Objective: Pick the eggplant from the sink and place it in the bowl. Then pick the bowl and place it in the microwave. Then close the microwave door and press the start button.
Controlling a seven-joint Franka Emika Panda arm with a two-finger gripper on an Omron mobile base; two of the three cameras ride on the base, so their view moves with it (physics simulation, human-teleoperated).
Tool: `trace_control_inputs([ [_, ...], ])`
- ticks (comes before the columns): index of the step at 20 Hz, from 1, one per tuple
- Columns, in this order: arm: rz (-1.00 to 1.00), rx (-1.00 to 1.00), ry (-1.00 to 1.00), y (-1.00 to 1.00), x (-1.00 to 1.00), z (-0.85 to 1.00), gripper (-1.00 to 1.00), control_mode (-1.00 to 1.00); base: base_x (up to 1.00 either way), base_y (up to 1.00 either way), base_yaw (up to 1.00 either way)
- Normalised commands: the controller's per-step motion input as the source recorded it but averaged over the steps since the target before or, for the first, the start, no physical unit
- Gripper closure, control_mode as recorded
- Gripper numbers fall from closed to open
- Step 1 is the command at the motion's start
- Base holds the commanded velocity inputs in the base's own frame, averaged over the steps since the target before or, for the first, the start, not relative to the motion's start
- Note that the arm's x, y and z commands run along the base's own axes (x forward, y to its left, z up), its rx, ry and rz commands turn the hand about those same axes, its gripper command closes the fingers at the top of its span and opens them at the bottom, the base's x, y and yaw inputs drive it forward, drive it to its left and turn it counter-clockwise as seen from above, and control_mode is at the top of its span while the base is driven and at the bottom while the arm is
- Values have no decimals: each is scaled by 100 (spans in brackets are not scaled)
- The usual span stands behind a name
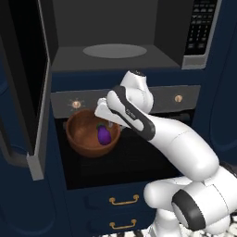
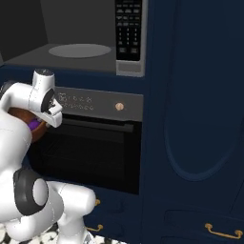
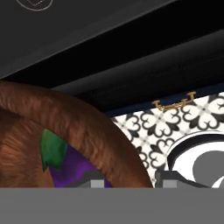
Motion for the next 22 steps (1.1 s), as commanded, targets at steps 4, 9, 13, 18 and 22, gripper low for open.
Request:
trace_control_inputs([
  [4,0,0,0,0,0,0,100,100,0,0,0],
  [9,0,0,0,0,0,0,100,100,-1,0,0],
  [13,0,4,-11,0,-61,1,100,-100,-2,0,0],
  [18,-7,19,-16,-56,-98,57,100,-100,0,0,0],
  [22,-6,11,-13,-69,-56,100,100,-100,0,0,0],
])
